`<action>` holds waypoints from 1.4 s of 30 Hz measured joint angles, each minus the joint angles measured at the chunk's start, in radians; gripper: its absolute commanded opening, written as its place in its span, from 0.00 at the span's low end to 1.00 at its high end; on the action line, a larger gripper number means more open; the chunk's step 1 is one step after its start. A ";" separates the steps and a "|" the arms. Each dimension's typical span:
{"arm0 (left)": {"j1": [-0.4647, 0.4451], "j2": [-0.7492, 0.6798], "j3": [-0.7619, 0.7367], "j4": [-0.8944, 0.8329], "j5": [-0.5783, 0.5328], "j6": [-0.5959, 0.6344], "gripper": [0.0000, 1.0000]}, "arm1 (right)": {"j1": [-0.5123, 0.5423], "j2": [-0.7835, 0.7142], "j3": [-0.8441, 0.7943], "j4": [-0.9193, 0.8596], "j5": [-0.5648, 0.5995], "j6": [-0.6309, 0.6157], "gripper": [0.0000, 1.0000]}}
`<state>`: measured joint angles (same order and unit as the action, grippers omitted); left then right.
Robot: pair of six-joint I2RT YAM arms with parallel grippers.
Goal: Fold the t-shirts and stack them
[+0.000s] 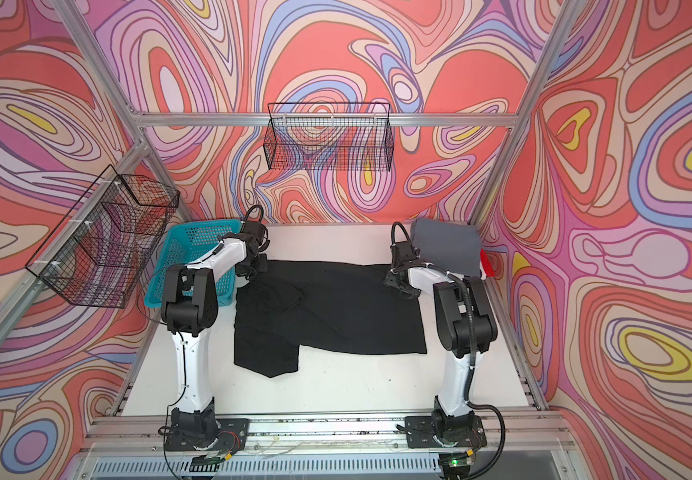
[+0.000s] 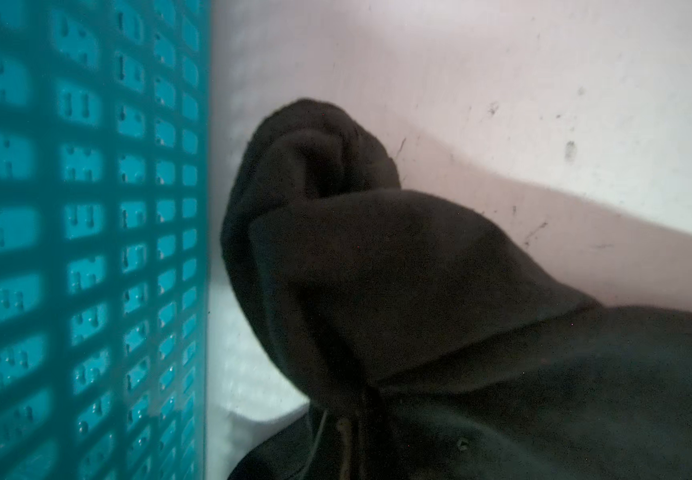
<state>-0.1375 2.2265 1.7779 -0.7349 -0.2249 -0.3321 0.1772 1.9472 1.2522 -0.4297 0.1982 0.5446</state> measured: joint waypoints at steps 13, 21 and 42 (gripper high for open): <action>0.000 0.000 0.000 0.000 0.006 0.014 0.00 | 0.002 0.026 0.012 -0.013 0.075 -0.010 0.70; 0.001 0.000 0.000 0.000 0.012 0.017 0.00 | 0.000 0.032 0.052 -0.050 0.082 -0.023 0.60; -0.024 -0.261 -0.199 0.089 0.161 -0.034 0.76 | 0.000 0.080 0.181 -0.035 0.011 -0.050 0.83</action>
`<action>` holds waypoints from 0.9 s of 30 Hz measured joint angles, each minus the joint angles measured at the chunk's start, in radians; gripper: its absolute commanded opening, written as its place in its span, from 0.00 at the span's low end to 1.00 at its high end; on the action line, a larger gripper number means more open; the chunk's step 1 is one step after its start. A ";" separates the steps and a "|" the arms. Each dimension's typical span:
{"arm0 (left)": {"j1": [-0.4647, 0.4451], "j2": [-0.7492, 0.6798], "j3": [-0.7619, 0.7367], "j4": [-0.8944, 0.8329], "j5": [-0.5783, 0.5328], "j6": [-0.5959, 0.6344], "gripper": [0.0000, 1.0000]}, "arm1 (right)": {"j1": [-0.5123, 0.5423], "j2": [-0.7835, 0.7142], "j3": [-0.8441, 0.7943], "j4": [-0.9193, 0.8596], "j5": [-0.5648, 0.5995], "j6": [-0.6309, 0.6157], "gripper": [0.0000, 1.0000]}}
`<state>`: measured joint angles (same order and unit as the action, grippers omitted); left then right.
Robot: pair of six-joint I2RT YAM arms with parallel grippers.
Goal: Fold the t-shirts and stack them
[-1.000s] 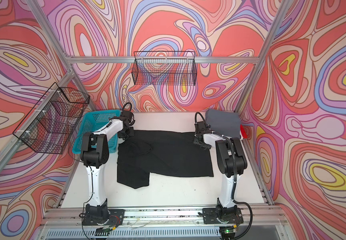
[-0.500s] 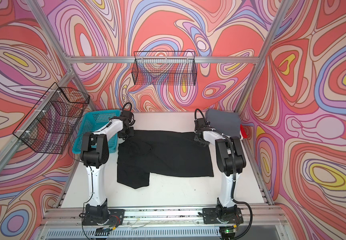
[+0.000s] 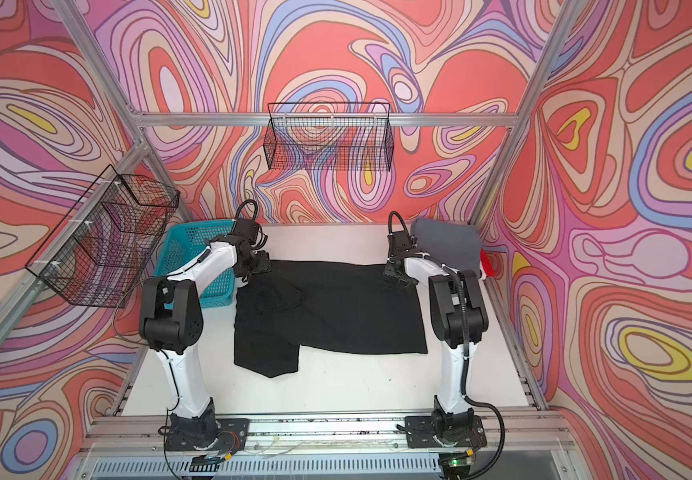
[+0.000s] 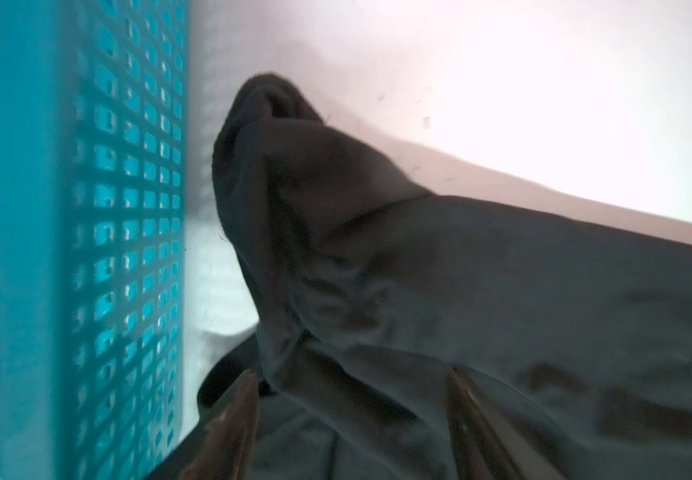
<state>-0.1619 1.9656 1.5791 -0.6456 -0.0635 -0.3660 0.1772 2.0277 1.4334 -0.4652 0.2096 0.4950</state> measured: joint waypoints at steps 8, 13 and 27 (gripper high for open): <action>-0.073 -0.174 -0.156 0.058 -0.003 -0.041 0.87 | 0.007 -0.155 -0.071 0.035 -0.136 -0.005 0.87; -0.109 -0.330 -0.367 0.093 -0.072 -0.080 0.89 | 0.012 -0.226 -0.135 0.048 -0.170 -0.008 0.86; -0.075 -0.506 -0.657 0.113 -0.226 -0.191 0.77 | 0.033 -0.198 -0.125 0.070 -0.217 -0.029 0.86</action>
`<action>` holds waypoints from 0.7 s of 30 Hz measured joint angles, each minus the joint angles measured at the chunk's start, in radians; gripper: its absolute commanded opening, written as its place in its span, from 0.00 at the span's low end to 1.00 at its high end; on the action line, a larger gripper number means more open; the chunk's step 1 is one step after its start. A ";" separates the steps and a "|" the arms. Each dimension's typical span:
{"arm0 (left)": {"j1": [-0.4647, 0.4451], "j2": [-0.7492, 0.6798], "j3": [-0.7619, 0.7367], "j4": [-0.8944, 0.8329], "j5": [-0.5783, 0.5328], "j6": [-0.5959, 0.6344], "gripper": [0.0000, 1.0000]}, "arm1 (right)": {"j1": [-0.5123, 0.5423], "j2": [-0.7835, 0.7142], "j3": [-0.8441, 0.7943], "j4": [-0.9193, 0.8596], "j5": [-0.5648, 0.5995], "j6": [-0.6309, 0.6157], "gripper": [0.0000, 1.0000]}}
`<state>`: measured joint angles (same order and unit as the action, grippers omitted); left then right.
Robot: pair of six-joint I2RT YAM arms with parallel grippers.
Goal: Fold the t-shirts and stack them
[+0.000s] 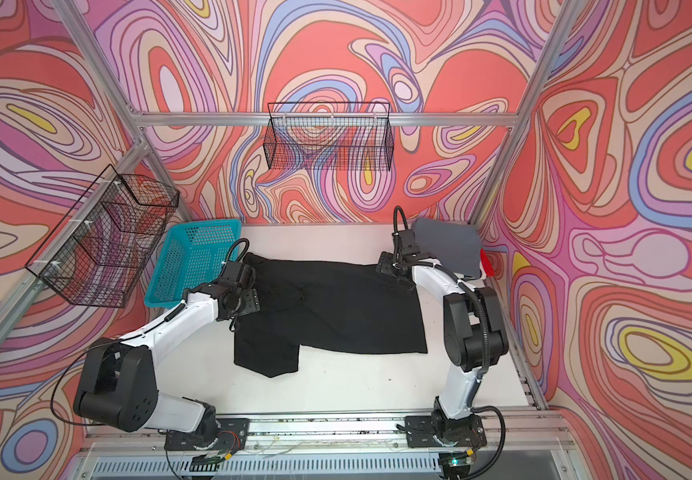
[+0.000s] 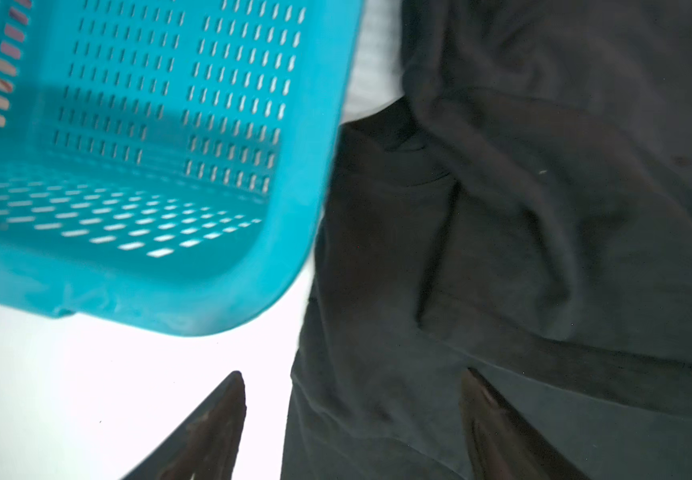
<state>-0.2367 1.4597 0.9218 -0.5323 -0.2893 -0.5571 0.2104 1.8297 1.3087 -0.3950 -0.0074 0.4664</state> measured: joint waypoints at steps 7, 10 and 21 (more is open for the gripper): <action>0.059 0.104 -0.039 0.066 0.059 -0.046 0.74 | 0.058 0.095 0.092 0.014 -0.010 -0.015 0.84; 0.062 0.138 -0.038 0.116 0.076 -0.061 0.72 | 0.061 0.143 0.103 0.019 -0.008 -0.018 0.84; 0.081 0.195 -0.016 0.193 0.081 -0.090 0.50 | 0.061 0.247 0.121 0.013 0.028 -0.019 0.84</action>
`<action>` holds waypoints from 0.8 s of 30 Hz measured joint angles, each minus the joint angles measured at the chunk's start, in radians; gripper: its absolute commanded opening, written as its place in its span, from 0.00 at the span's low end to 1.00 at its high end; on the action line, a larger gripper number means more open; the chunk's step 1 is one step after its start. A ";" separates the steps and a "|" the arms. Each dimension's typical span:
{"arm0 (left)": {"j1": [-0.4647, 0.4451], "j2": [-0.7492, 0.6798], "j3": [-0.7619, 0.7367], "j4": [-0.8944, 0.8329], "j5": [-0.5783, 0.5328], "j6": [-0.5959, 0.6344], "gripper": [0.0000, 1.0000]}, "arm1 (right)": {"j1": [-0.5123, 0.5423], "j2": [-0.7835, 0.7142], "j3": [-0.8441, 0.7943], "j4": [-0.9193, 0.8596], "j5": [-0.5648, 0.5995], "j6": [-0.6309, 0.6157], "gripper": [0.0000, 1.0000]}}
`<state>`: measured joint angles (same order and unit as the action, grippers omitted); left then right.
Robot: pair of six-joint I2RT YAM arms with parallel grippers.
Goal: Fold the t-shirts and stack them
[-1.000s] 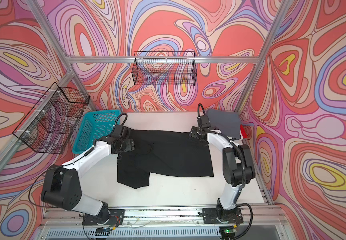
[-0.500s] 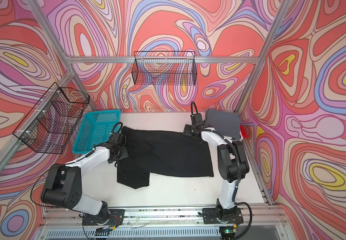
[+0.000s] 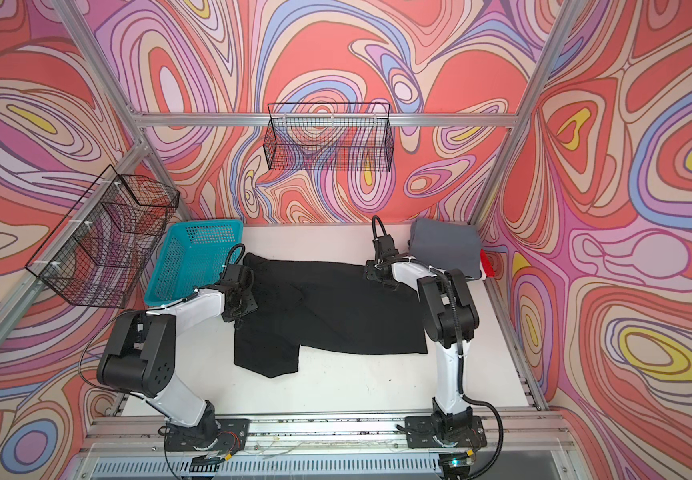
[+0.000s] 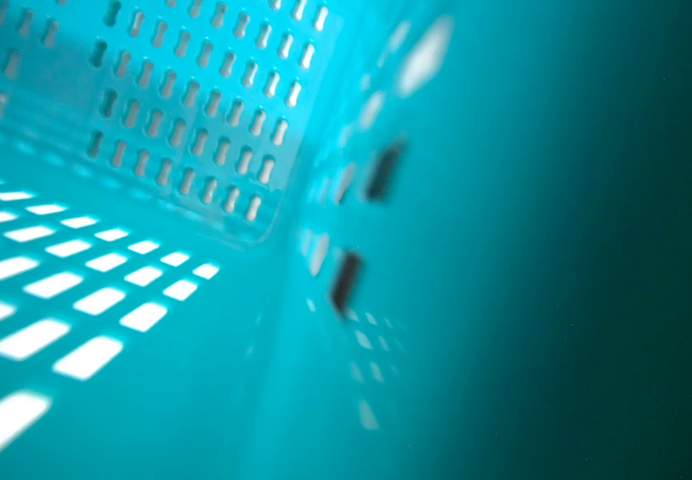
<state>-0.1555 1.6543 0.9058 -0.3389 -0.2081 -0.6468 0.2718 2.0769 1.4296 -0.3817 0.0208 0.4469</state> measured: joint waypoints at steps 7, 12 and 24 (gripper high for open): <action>0.000 0.021 0.009 0.000 0.041 -0.021 0.28 | 0.005 0.011 0.010 0.000 0.024 -0.002 0.84; 0.000 0.038 0.013 -0.013 0.059 -0.023 0.23 | 0.005 0.019 0.019 0.000 0.035 -0.010 0.84; 0.009 0.038 0.048 -0.084 0.046 0.000 0.00 | 0.005 0.031 0.031 0.010 0.045 -0.016 0.84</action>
<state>-0.1463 1.6924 0.9543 -0.4232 -0.1623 -0.6472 0.2764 2.1078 1.4609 -0.3714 0.0654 0.4313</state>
